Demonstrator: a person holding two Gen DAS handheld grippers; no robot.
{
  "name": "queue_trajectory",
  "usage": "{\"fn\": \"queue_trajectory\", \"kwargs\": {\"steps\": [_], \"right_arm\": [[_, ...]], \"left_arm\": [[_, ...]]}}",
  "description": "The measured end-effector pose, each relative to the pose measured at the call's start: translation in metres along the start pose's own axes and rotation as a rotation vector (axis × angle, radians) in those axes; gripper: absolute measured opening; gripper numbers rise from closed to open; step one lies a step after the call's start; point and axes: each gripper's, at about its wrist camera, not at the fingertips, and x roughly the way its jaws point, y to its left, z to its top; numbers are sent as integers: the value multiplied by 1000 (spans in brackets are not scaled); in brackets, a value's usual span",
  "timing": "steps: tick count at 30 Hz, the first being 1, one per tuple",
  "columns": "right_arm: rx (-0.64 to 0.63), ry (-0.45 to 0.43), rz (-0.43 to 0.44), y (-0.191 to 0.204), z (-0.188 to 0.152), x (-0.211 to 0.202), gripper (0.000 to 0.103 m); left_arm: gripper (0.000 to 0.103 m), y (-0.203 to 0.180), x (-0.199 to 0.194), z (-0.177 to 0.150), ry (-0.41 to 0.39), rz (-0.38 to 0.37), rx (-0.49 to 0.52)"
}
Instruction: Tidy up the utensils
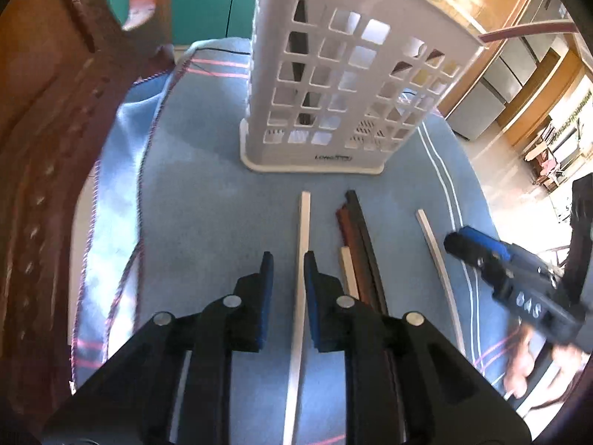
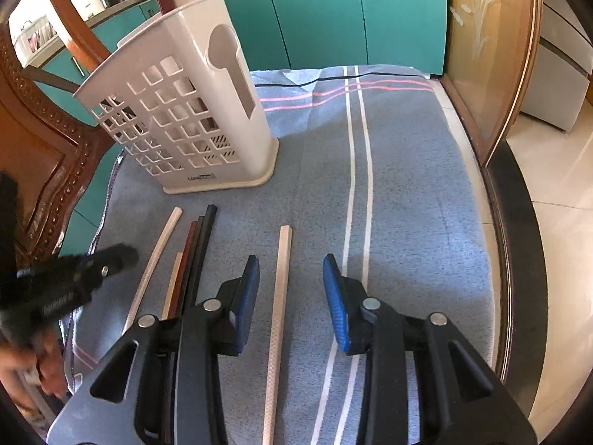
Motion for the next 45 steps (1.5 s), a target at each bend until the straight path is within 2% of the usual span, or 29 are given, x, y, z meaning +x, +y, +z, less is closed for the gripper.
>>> {"fn": "queue_trajectory", "kwargs": {"steps": [4,8,12,13,14,15,16,19,21,25,29,35,38,41,43,45], "right_arm": [[-49,18,-24,11,1,5,35],[-122,59,-122,26,7,22,35],[-152,87,-186,30,10,35,35],[-156,88,-190,31,10,36,35],[-158,89,-187,31,10,36,33],[-161,87,-177,32,10,36,25],[-172,88,-150,34,10,36,11],[-172,77,-107,37,7,34,8],[-150,55,-43,34,7,28,7],[-145,-82,10,36,12,-17,6],[-119,-229,101,35,14,-86,7],[-114,-413,166,40,26,-179,7],[-127,-516,190,50,43,-219,7],[-140,-655,189,61,68,-256,7],[-129,-770,217,65,86,-279,7],[-134,-848,217,65,95,-290,7]], "left_arm": [[24,-25,21,8,35,79,98],[25,-39,33,11,41,171,168],[24,-40,35,15,49,168,162],[19,-41,34,15,47,163,165],[15,-41,34,15,47,161,164],[7,-41,33,15,45,162,160],[7,-39,33,16,41,162,149],[7,-26,33,21,14,148,124],[7,-24,20,19,-24,145,132],[7,-29,-30,13,-148,124,135],[7,-40,-100,5,-302,82,145],[7,-53,-204,11,-525,53,162],[7,-62,-249,34,-642,52,183],[7,-60,-287,63,-771,40,153],[7,-58,-302,80,-835,35,117],[7,-61,-300,101,-877,60,109]]}}
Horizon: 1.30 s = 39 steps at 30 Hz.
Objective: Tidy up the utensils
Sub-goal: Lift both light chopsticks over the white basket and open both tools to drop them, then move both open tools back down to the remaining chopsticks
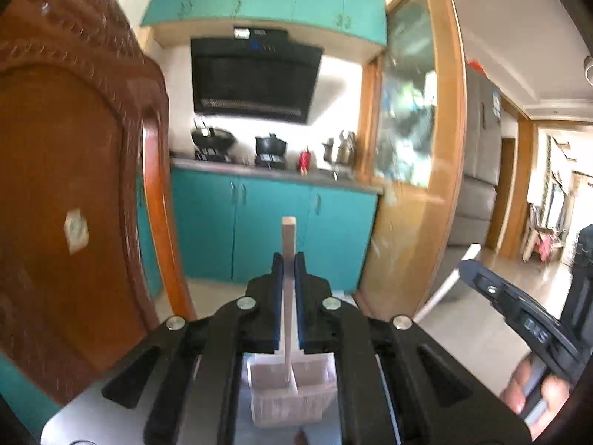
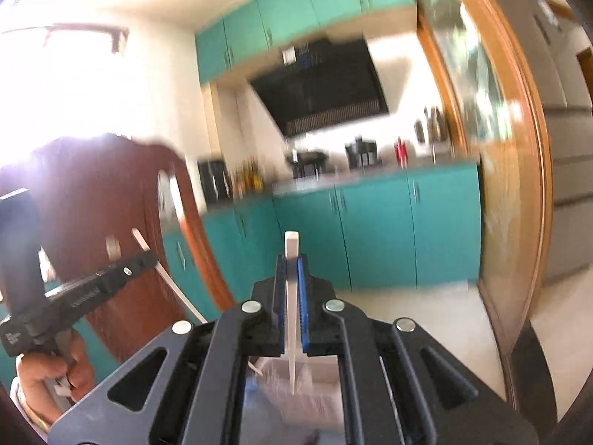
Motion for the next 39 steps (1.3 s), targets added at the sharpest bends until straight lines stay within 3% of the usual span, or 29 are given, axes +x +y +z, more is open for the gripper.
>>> {"fn": "queue_trajectory", "kwargs": {"steps": [2,7,12,16,18,21,22,27,30,32,34,36,39], "right_arm": [[-16,-27,-35,1,4,10,7],[-18,58,-99,-7,-29,49,7],[-29,124,-121,-13,-67,70,7],[-8,159,-139,-17,-84,70,7],[8,172,-153,-22,-86,67,8],[31,149,-159,-26,-87,50,24],[36,138,-158,-26,-87,42,29],[50,48,-125,-26,-86,-28,31],[48,43,-102,-26,-102,-60,31],[46,107,-86,-28,-125,-65,31],[28,241,-97,-30,-154,-47,31],[37,462,-89,-37,-192,-7,31],[82,757,-56,-42,-247,44,31]], "left_arm": [[7,-2,22,-6,7,33,23],[7,6,74,-55,142,68,16],[7,12,84,-89,206,80,9],[8,9,74,-96,205,89,43],[13,6,68,-96,196,82,51],[32,0,48,-94,176,70,47],[34,0,39,-94,169,64,42],[34,-1,-14,-103,132,30,44],[34,2,-28,-131,176,8,40],[34,7,-18,-165,278,-19,18],[34,14,7,-205,407,-40,-30],[34,21,35,-247,546,-55,-80],[34,28,51,-282,645,-10,-86]]}}
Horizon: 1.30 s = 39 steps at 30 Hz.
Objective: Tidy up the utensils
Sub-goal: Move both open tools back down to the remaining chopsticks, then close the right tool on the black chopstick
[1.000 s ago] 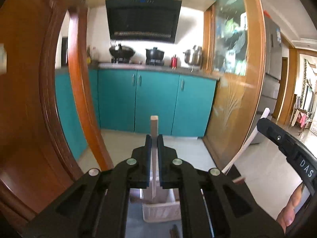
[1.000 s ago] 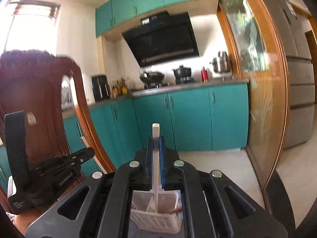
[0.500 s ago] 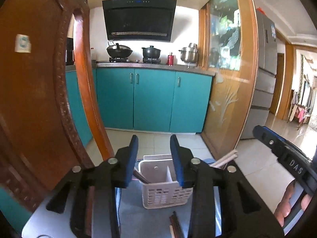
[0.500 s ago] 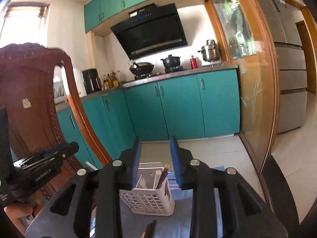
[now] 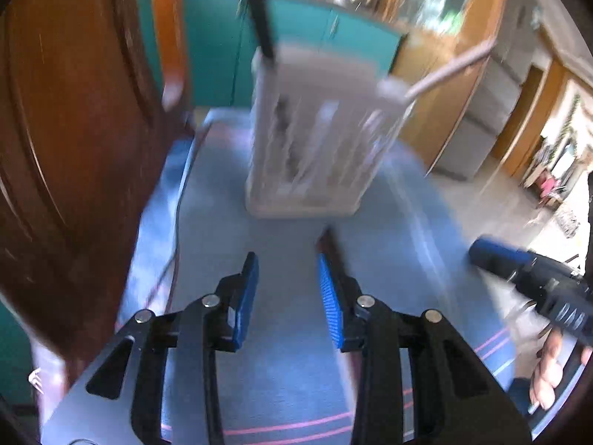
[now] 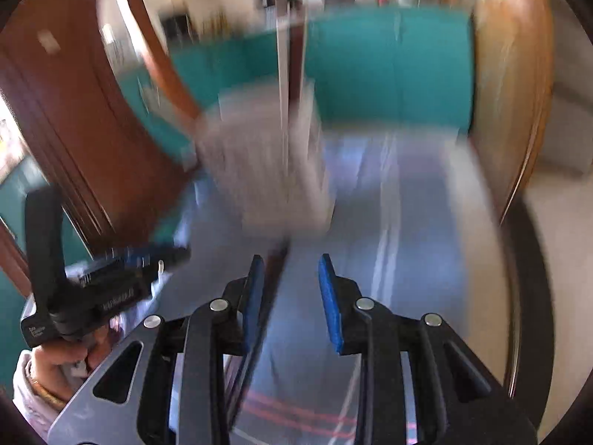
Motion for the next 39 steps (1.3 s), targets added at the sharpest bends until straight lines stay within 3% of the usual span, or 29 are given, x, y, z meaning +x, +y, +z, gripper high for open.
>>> {"fn": "queue_trajectory", "kwargs": {"steps": [3,8,13,17,19,21,24,28,32,35,37,39], "right_arm": [[-33,148,7,9,-12,50,30],[-62,229,7,25,-20,84,31],[-104,231,-65,39,-15,93,31],[-163,215,-173,49,-2,101,31],[-145,228,-180,46,0,106,31],[-151,219,-193,45,-1,106,28],[-118,215,-220,35,-1,99,13],[-23,181,-184,7,-6,84,9],[46,135,-109,-18,-15,69,8],[69,106,-99,-25,-14,62,8],[63,84,-98,-25,-14,56,8],[58,63,-92,-23,-14,52,10]], "left_arm": [[34,9,12,-1,45,3,-34],[34,25,22,-9,95,31,-79],[38,27,25,-12,113,11,-87],[39,27,29,-11,119,-4,-102],[40,26,30,-9,121,-4,-105],[40,26,30,-10,123,-7,-106],[40,24,30,-10,129,-43,-108],[41,13,34,-13,154,-114,-83],[43,-9,36,-17,172,-152,4],[46,-26,42,-23,200,-135,81],[46,-34,49,-28,226,-83,127],[47,-39,49,-29,215,-59,153]]}}
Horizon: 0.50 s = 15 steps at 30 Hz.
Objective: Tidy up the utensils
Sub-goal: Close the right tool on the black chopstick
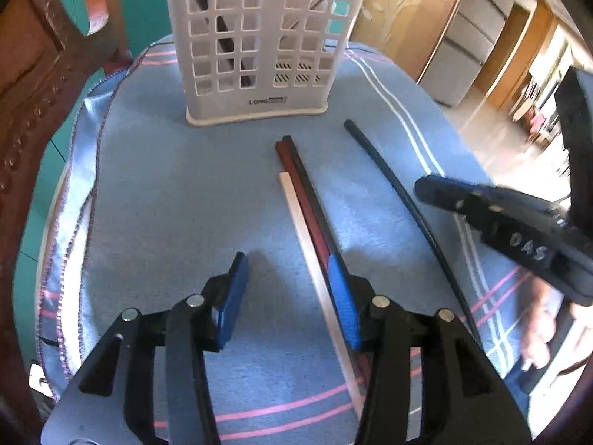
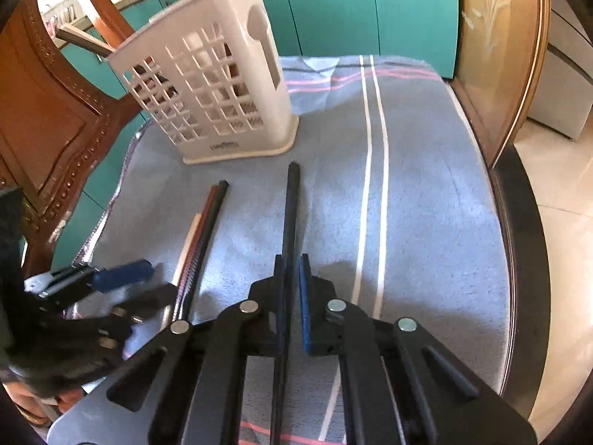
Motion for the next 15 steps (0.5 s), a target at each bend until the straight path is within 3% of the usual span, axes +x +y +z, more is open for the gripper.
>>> {"fn": "queue_trajectory", "kwargs": {"steps": [10,15], "right_arm": [[3,-11,-19,-3,-2,-2,16],[-13,-6,-39,0,-3,1,16]], "left_arm": [[48,13,-4,2,-14,72,-70],[39,30,-11,-3,-26,107,-121]]}}
